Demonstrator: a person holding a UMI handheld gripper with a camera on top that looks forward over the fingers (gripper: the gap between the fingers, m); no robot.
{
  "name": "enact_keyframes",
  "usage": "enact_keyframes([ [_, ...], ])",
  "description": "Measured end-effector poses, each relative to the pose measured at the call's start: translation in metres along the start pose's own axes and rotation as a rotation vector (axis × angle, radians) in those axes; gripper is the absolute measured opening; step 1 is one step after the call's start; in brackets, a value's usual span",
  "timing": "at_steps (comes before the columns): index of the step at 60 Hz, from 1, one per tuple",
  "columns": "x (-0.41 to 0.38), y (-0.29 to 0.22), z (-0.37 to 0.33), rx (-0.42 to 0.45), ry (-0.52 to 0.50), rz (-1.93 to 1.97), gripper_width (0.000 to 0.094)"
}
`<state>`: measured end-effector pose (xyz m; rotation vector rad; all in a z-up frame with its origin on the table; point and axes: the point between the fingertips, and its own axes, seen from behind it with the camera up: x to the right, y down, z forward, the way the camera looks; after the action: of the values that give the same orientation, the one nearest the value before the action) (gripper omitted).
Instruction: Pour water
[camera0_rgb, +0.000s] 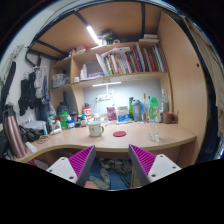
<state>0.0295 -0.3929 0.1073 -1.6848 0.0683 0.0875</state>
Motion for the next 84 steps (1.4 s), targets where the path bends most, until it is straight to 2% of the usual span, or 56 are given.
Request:
enact_keyframes([
  [10, 0.001, -0.006, -0.003, 0.019, -0.020, -0.010, 0.0755],
  [20, 0.016, -0.015, 0.001, 0.037, 0.007, -0.014, 0.0755],
  [29, 0.067, -0.031, 0.026, 0.082, 0.101, -0.080, 0.0756],
  [49, 0.203, -0.036, 0.165, 0.126, 0.271, -0.081, 0.0757],
  [63, 0.246, -0.032, 0.251, 0.107, 0.293, -0.094, 0.0746],
  [65, 0.246, -0.033, 0.259, 0.108, 0.285, -0.101, 0.0732],
  [68, 0.246, -0.033, 0.268, 0.112, 0.277, -0.107, 0.0530],
  [69, 0.247, -0.033, 0.269, 0.112, 0.278, -0.107, 0.0497],
  [71, 0.254, -0.035, 0.269, 0.116, 0.286, -0.102, 0.0492],
  [75, 0.247, -0.032, 0.270, 0.133, 0.290, -0.092, 0.0418],
  [77, 0.244, -0.032, 0.271, 0.136, 0.273, -0.085, 0.0422],
  [78, 0.243, -0.032, 0.271, 0.137, 0.266, -0.079, 0.0373],
  [83, 0.245, -0.032, 0.269, 0.149, 0.278, -0.045, 0.0346],
  [84, 0.244, -0.031, 0.268, 0.145, 0.278, -0.045, 0.0313],
])
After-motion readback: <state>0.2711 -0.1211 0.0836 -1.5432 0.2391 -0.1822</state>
